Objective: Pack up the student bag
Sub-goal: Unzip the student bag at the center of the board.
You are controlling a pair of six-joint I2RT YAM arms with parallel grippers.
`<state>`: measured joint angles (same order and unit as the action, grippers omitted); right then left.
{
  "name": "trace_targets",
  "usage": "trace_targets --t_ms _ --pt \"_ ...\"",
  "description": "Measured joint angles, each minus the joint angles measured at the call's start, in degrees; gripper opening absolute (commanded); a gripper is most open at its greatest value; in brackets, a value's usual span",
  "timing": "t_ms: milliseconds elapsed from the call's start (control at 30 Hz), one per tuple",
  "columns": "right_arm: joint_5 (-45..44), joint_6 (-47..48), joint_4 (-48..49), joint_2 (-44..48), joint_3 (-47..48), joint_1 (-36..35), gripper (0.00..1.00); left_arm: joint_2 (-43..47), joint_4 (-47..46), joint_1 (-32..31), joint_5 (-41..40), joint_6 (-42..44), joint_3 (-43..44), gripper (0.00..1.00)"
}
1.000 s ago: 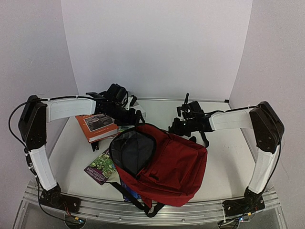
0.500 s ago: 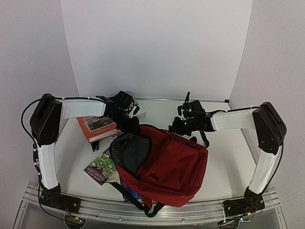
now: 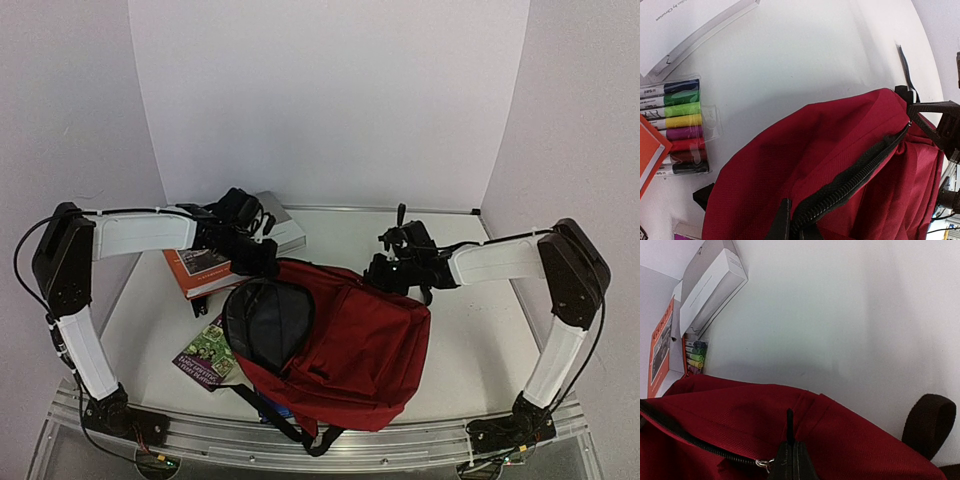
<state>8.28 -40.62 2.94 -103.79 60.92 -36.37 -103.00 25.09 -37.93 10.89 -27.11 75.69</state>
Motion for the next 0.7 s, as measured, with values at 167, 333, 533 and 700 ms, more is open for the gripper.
trace_targets --t_ms 167,333,533,700 --pt "-1.2 -0.8 2.2 1.2 -0.7 -1.0 0.00 3.4 -0.8 1.4 0.9 -3.0 -3.0 0.00" --pt "-2.0 -0.9 3.2 1.7 -0.7 -1.2 0.00 3.9 -1.6 2.1 1.1 -5.5 -4.3 0.00" --pt "-3.3 0.6 1.8 1.7 -0.4 -1.2 0.00 4.0 -4.2 2.7 5.7 -6.2 -5.0 0.00" --pt "-4.6 4.4 -3.2 1.7 4.0 1.2 0.00 3.9 -6.9 1.6 8.8 -7.9 -4.6 0.00"
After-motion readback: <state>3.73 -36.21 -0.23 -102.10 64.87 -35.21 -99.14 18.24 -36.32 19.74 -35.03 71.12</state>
